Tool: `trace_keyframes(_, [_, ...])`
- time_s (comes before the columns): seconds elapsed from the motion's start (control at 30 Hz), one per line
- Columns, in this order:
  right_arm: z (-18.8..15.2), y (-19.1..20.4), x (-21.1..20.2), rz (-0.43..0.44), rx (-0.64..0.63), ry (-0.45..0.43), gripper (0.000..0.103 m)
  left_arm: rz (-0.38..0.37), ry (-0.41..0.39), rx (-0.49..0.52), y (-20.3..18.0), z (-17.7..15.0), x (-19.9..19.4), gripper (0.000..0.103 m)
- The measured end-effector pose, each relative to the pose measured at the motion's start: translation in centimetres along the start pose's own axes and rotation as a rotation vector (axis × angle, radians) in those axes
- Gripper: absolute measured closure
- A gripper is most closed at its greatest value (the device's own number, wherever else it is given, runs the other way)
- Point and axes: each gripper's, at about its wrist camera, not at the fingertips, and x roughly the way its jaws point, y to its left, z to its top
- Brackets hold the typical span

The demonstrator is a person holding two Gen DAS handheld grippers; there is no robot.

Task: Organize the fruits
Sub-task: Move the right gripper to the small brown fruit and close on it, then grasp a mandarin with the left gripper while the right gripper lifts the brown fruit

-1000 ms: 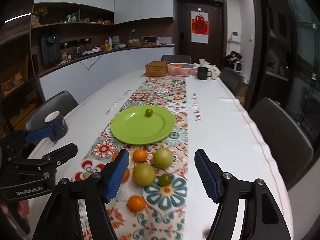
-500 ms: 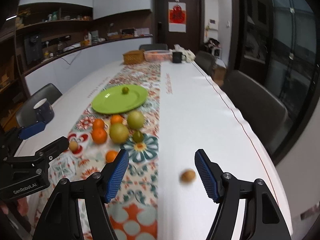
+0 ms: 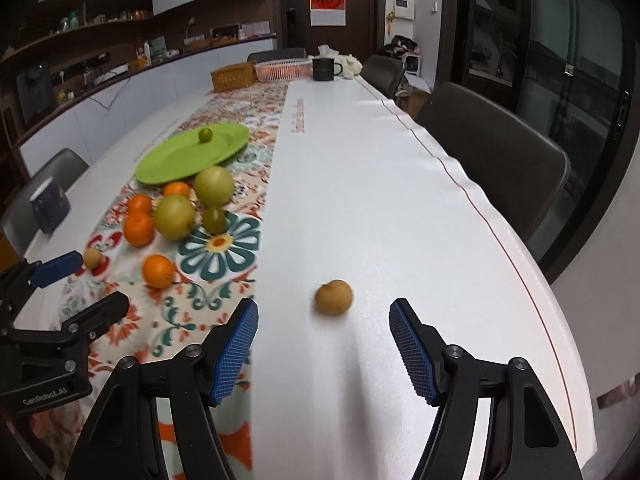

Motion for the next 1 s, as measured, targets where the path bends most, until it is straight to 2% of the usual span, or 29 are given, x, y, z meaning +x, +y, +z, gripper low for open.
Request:
trace_keyframes(0.13, [-0.1,-0.6,1.8,0.005,0.002,0.026,0.036,-0.004,0.031,-0.001,-0.3,0.4,1.9,0.025])
trace_keyframes(0.27, [-0.1,-1.0,3.3,0.016,0.006,0.053,0.044,0.005,0.048,-0.003,-0.5,1.0,3.3,0.028])
trace_keyframes(0.53, [0.1,-1.3,5.0,0.035,0.004,0.072,0.055,0.003,0.086,-0.018,-0.4,1.6,5.1,0.043])
trace_keyframes(0.77, [0.2,-0.8,5.6,0.047,-0.022,0.083,0.072,-0.006,0.102,-0.026,-0.1,1.7,5.7,0.066])
trace_keyframes(1.0, [0.5,-0.1,5.0,0.052,-0.052,0.066,0.073,-0.018,0.096,-0.028,-0.1,1.7,5.1,0.066])
